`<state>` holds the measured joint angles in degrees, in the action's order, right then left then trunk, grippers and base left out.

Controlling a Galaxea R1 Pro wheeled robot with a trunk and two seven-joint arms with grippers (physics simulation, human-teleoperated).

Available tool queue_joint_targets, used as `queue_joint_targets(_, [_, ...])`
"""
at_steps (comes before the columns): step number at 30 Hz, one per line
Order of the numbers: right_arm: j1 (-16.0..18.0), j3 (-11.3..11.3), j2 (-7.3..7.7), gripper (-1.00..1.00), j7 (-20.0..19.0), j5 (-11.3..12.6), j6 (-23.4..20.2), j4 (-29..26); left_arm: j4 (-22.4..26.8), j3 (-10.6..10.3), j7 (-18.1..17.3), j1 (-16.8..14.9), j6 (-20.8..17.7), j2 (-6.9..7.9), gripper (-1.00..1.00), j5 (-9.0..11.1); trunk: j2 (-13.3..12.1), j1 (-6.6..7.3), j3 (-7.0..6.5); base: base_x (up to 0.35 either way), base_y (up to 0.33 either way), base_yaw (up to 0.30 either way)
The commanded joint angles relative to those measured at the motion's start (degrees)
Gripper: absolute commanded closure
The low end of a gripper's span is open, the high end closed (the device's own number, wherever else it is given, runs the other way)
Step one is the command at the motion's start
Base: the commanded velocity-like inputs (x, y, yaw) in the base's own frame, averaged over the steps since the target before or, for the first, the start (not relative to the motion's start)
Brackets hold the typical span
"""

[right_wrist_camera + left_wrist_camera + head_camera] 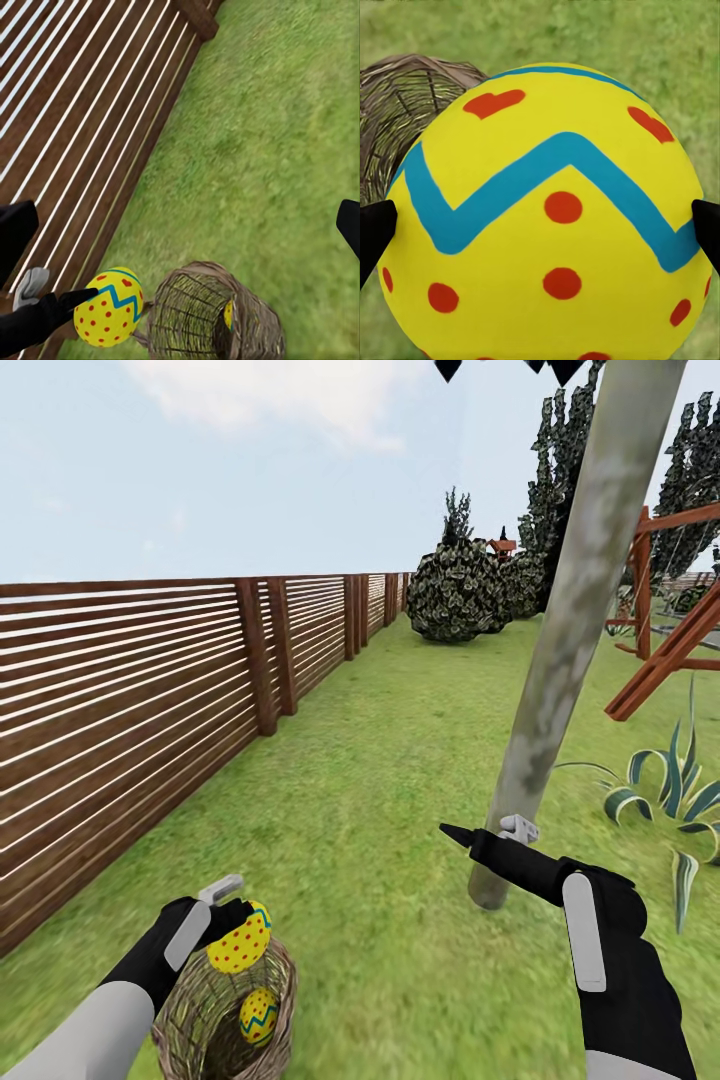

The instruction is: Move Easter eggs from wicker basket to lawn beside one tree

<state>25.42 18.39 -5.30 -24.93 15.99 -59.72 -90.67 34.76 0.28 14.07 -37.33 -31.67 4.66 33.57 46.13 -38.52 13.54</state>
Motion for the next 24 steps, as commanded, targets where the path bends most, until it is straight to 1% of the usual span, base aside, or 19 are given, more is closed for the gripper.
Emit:
queue_joint_targets(1, [0.07, 0.16, -0.08, -1.0, -0.56, -0.43, -0.28, -0.03, 0.21, 0.04, 0.44, -0.02, -0.24, 0.0, 1.0, 0.61, -0.35, 0.21, -0.1, 0.0, 0.0, -0.011])
queue_joint_targets(5, [0.07, 0.18, -0.06, -1.0, -0.56, -0.43, -0.28, -0.03, 0.09, -0.01, 0.44, -0.02, -0.22, 0.0, 1.0, 0.57, -1.96, 1.09, -0.98, 0.0, 0.0, -0.138])
queue_joint_targets(15, [0.07, 0.25, -0.06, -1.0, -0.56, -0.51, -0.28, 0.05, -0.05, -0.33, 0.77, -0.02, -0.08, -0.08, 1.0, 0.53, -5.97, 3.29, -3.37, 0.0, 0.0, -0.233])
queue_joint_targets(17, [0.07, 0.25, -0.06, -1.0, -0.56, -0.52, -0.28, 0.05, -0.28, -0.4, 1.28, -0.02, -0.04, -0.08, 1.0, 0.46, -6.77, 3.73, -3.85, 0.0, 0.0, -0.241])
queue_joint_targets(21, [0.07, 0.19, -0.06, -1.0, -0.56, -0.47, -0.28, 0.06, -0.53, -0.45, 3.91, -0.02, 0.3, -0.12, 1.0, 0.3, -8.37, 4.61, -4.81, 0.0, 0.0, -0.241])
queue_joint_targets(24, [0.07, 0.23, 0.13, -1.0, -0.56, -0.46, -0.28, 0.06, -0.54, -0.46, 4.53, -0.02, 0.55, -0.18, 1.0, 0.22, -9.58, 5.26, -5.53, 0.0, 0.0, -0.241])
